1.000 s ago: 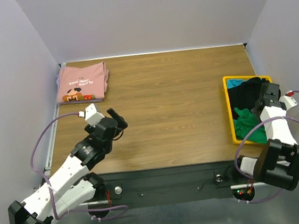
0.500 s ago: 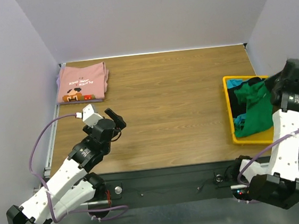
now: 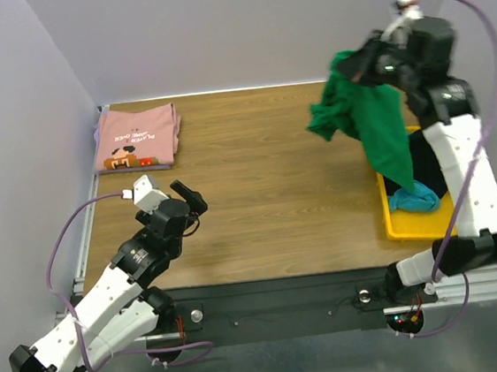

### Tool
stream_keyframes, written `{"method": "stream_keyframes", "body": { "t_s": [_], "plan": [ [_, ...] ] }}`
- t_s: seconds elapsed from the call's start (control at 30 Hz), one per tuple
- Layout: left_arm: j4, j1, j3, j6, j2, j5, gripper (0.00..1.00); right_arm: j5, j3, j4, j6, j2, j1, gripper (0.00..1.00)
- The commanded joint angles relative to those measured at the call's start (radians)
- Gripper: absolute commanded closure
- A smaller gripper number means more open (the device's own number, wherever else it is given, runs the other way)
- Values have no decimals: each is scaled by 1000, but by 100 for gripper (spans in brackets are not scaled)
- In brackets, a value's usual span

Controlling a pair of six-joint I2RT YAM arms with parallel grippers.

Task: Fold and stack the t-shirts
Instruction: Move the tshirt to the center of the board

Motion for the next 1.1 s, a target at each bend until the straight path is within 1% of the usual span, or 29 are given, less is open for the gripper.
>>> {"method": "stream_keyframes", "body": {
  "t_s": [0.0,0.07,0.1,0.17,0.2,0.23,0.27,0.3,0.33,0.37,0.4,0.43,0.47,0.5,0.53,0.57,0.6,0.63,0.67,0.73,0.77,0.8,0.87,0.9,0.93,0.97,1.0,1.03,1.07],
  "plan": [
    [-61,-1,32,-65,-25,-67,1,-46,169,71,-106,162,325,100],
    [-84,1,33,-85,-36,-72,1,-31,240,72,-163,234,428,100],
    [-101,-1,30,-110,-50,-72,2,-49,266,72,-172,297,503,100],
    [-122,1,27,-139,-71,-76,2,-84,316,74,-180,333,551,100],
    [-157,-1,27,-180,-77,-85,1,-72,302,77,-177,336,556,100],
    [-181,1,27,-208,-82,-98,1,-26,278,78,-165,325,559,100],
    [-205,1,30,-229,-85,-104,1,50,235,78,-147,307,559,100],
    [-242,2,35,-248,-90,-112,1,230,186,83,-142,286,560,100],
    [-253,1,36,-272,-90,-115,1,337,128,84,-142,231,560,99],
    [-258,1,35,-276,-91,-115,2,427,-25,86,-137,207,559,96],
    [-256,2,32,-280,-90,-115,2,588,-98,86,-128,180,559,95],
    [-255,1,30,-283,-88,-110,1,644,-190,87,-110,157,559,93],
    [-253,1,29,-283,-79,-107,2,736,-336,87,-97,114,554,81],
    [-253,1,29,-283,-73,-102,1,774,-418,93,-62,98,550,69],
    [-254,1,32,-285,-67,-104,2,811,-480,98,-45,85,550,54],
    [-256,1,33,-283,-62,-101,1,845,-531,98,-31,74,547,32],
    [-259,1,35,-283,-50,-102,1,915,-607,97,-4,65,539,25],
    [-258,1,35,-283,-44,-105,1,946,-629,97,5,58,536,19],
    [-258,1,33,-283,-38,-107,1,965,-649,95,13,49,536,10],
    [-251,1,27,-283,-19,-110,2,936,-680,92,28,2,534,0],
    [-245,1,24,-283,-12,-110,2,910,-691,92,33,-20,534,0],
    [-232,1,17,-283,1,-110,1,835,-703,97,32,-64,536,0],
    [-196,4,6,-265,15,-109,1,760,-752,113,38,-103,537,0],
    [-131,5,-6,-250,34,-99,1,712,-769,127,30,-115,548,0],
    [-92,10,-10,-204,47,-90,1,639,-784,156,19,-127,560,0],
    [-54,19,-11,-182,63,-67,1,620,-802,167,13,-126,583,0],
    [13,49,-10,-167,109,-49,1,618,-804,173,10,-115,635,0],
    [47,69,-5,-141,137,-23,1,633,-803,173,25,-98,663,0],
    [83,89,-2,-91,200,41,2,646,-803,173,42,-66,698,0]
  ]
}}
